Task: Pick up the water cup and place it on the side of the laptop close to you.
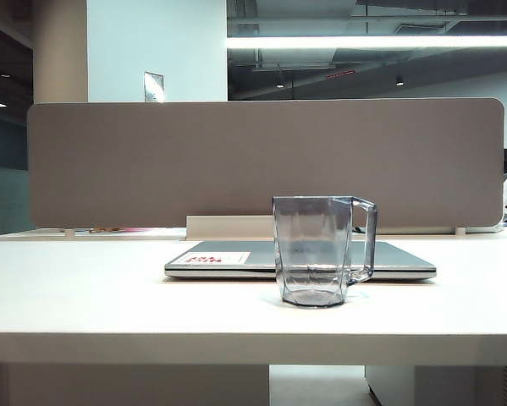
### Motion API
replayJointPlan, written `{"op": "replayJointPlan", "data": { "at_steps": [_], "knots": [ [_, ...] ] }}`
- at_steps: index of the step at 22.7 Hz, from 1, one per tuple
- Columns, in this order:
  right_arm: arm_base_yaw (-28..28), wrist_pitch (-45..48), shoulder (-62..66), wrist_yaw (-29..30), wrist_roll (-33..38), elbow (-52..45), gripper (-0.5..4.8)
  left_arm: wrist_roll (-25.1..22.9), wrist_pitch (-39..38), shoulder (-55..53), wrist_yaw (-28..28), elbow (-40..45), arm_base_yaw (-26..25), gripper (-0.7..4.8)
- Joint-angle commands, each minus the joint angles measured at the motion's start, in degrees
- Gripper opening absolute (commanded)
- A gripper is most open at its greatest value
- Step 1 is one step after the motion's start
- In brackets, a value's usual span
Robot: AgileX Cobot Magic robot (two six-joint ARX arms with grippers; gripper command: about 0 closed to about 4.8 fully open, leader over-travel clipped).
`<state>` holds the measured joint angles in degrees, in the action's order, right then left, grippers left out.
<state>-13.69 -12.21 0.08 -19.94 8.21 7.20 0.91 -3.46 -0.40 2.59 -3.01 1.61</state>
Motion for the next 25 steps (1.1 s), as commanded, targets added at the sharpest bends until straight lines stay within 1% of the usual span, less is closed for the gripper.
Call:
{"op": "replayJointPlan", "data": {
  "at_steps": [1, 4, 7, 16, 17, 21, 22, 23, 25],
  "knots": [
    [0.2, -0.9, -0.1, -0.9, 0.8, -0.7, -0.05, 0.0, 0.5, 0.1, 0.2, 0.0, 0.1, -0.04],
    [0.2, 0.8, -0.1, -0.9, 0.8, -3.1, -0.05, 0.0, 0.5, 0.2, 0.2, 0.0, 0.1, -0.04],
    [0.3, 4.4, -0.1, -1.1, 0.8, -7.0, -0.05, 0.0, 0.5, 0.2, 0.2, 0.0, 0.1, -0.03],
    [1.2, 4.4, -0.1, -1.8, -0.2, -7.1, -0.05, 0.0, 0.5, 0.2, 0.2, 0.0, 0.1, -0.03],
    [2.2, 4.3, -0.1, -0.3, -0.8, -7.2, -0.05, 0.0, 0.5, 0.2, 0.2, 0.0, 0.1, -0.03],
    [8.9, 4.5, -0.1, 11.3, -4.6, -7.2, -0.05, 0.0, 0.5, 0.2, 0.2, 0.0, 0.1, -0.04],
    [12.5, 4.9, -0.1, 14.7, -4.9, -7.2, -0.05, 0.0, 0.5, 0.2, 0.2, 0.0, 0.1, -0.03],
    [15.3, 5.2, -0.1, 16.1, -5.0, -7.2, -0.05, -0.1, 0.5, 0.2, 0.2, 0.0, 0.1, -0.03],
    [18.5, 5.2, -0.1, 18.8, -5.3, -7.2, -0.05, 0.0, 0.5, 0.2, 0.2, 0.0, 0.1, -0.03]
  ]
}}
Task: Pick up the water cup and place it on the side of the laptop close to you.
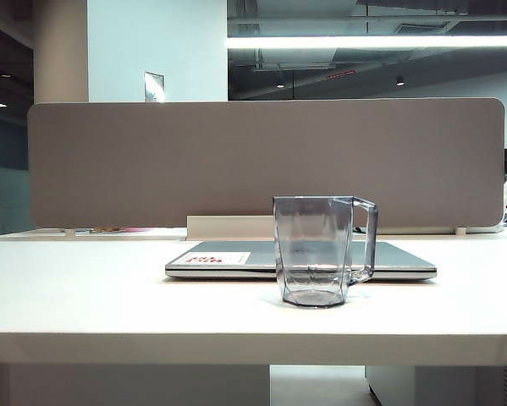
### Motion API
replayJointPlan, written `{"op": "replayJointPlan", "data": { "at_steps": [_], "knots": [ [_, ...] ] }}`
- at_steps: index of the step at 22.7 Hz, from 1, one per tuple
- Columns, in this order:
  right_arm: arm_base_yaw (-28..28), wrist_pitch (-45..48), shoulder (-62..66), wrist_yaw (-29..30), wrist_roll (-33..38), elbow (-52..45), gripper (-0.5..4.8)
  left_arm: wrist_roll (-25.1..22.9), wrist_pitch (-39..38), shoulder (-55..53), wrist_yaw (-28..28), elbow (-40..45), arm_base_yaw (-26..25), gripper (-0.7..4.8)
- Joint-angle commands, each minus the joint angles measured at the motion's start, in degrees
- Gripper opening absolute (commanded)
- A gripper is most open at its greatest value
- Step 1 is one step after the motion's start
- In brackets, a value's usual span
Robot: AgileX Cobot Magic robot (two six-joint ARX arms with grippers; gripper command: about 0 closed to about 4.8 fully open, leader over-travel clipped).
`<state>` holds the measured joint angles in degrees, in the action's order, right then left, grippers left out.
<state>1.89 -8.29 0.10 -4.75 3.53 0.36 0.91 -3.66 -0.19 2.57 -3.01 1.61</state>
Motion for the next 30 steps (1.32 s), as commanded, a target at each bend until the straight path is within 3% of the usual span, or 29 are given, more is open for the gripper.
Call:
{"op": "replayJointPlan", "data": {
  "at_steps": [1, 4, 8, 14, 20, 24, 30],
  "knots": [
    [4.2, 1.3, -0.1, 5.1, -0.6, -0.3, -0.05, 0.0, 0.7, 0.0, 0.2, 0.0, 0.1, -0.03],
    [7.5, 1.3, -0.1, 9.2, -0.6, -0.3, -0.05, 0.0, 0.7, 0.0, 0.2, 0.0, 0.1, -0.03],
    [5.1, 2.6, -0.1, 5.7, -0.6, -0.3, -0.05, 0.0, 0.7, 0.0, 0.2, 0.0, 0.1, -0.03],
    [0.5, 3.7, -0.1, 5.7, -0.8, -0.3, -0.05, 0.0, 0.7, 0.0, 0.2, 0.0, 0.1, -0.03],
    [-0.3, 3.8, -0.1, 5.7, -0.8, -0.3, -0.05, 0.0, 0.7, 0.0, 0.2, 0.0, 0.1, -0.03],
    [-1.8, 3.9, -0.1, 1.0, -0.8, -0.3, -0.05, 0.0, 0.7, 0.0, 0.2, 0.0, 0.1, -0.03],
    [-1.8, 4.4, -0.1, 1.1, -2.3, -0.3, -0.05, 0.0, 0.7, 0.0, 0.2, 0.0, 0.1, -0.03]
  ]
}}
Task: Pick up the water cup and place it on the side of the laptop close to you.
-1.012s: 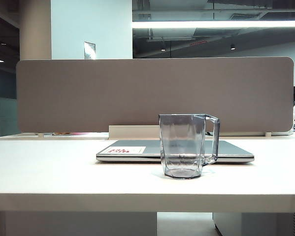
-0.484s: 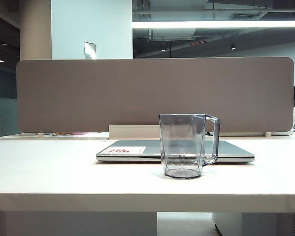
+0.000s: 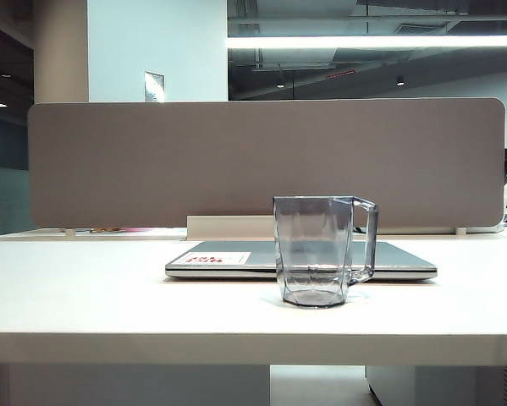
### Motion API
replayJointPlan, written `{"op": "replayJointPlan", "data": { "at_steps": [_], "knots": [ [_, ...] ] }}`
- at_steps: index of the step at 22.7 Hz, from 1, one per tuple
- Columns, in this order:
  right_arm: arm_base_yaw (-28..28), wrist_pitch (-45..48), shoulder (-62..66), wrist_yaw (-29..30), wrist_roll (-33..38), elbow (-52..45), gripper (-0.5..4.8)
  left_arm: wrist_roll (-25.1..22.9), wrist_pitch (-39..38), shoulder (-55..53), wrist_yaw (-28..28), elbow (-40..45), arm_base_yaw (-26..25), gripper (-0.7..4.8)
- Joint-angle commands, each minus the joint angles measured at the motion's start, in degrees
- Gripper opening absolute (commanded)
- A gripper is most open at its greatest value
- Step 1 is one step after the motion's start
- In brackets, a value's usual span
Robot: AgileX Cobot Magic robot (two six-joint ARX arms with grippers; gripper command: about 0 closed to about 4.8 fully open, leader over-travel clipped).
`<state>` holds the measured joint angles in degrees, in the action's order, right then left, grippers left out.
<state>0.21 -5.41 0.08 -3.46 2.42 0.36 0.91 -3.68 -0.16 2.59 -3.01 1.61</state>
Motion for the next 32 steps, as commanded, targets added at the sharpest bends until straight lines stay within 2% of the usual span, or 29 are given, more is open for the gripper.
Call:
{"op": "replayJointPlan", "data": {
  "at_steps": [1, 6, 32],
  "knots": [
    [-0.1, 2.3, -0.1, 0.7, -1.2, -0.3, -0.05, 0.0, 0.7, -0.1, 0.2, 0.0, 0.1, -0.04],
    [-0.1, 5.5, -0.1, 2.5, -1.2, -0.3, -0.05, 0.0, 0.7, -0.1, 0.2, 0.0, 0.1, -0.03],
    [-0.1, 5.2, -0.1, 2.1, -1.1, -0.3, -0.01, 0.0, 0.7, -0.1, 0.2, 0.0, 0.1, -0.03]
  ]
}}
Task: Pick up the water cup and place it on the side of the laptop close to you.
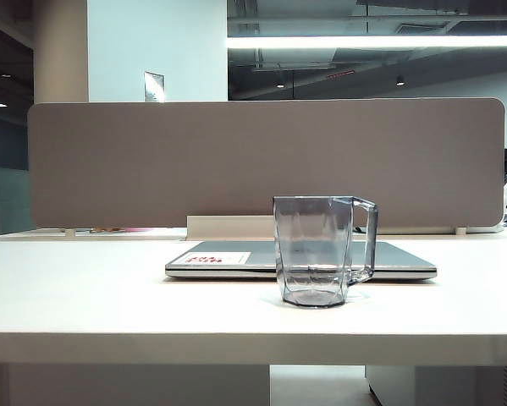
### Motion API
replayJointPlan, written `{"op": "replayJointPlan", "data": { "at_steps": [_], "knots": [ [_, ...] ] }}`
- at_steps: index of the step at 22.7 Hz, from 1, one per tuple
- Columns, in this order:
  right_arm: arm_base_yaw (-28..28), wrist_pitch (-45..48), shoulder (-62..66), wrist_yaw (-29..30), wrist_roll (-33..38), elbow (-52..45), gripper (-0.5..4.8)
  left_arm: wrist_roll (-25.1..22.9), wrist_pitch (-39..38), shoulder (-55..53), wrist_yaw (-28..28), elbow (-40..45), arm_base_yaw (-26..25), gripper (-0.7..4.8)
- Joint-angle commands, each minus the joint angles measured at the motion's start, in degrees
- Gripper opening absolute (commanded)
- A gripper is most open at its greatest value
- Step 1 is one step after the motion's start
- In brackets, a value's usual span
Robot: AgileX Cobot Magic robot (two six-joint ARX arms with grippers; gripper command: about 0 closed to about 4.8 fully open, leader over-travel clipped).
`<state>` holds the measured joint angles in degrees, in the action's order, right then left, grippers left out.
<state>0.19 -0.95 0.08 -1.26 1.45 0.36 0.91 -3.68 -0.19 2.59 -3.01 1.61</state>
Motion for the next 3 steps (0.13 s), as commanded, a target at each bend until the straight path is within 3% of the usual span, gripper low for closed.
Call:
{"op": "replayJointPlan", "data": {
  "at_steps": [1, 3],
  "knots": [
    [0.0, 0.7, -0.1, -0.1, -0.2, -0.3, -0.01, 0.0, 0.7, 0.0, 0.2, 0.0, 0.1, -0.04],
    [0.0, 0.7, -0.1, -0.1, -0.2, -0.3, -0.01, 0.0, 0.7, 0.0, 0.2, 0.0, 0.1, -0.03]
  ]
}}
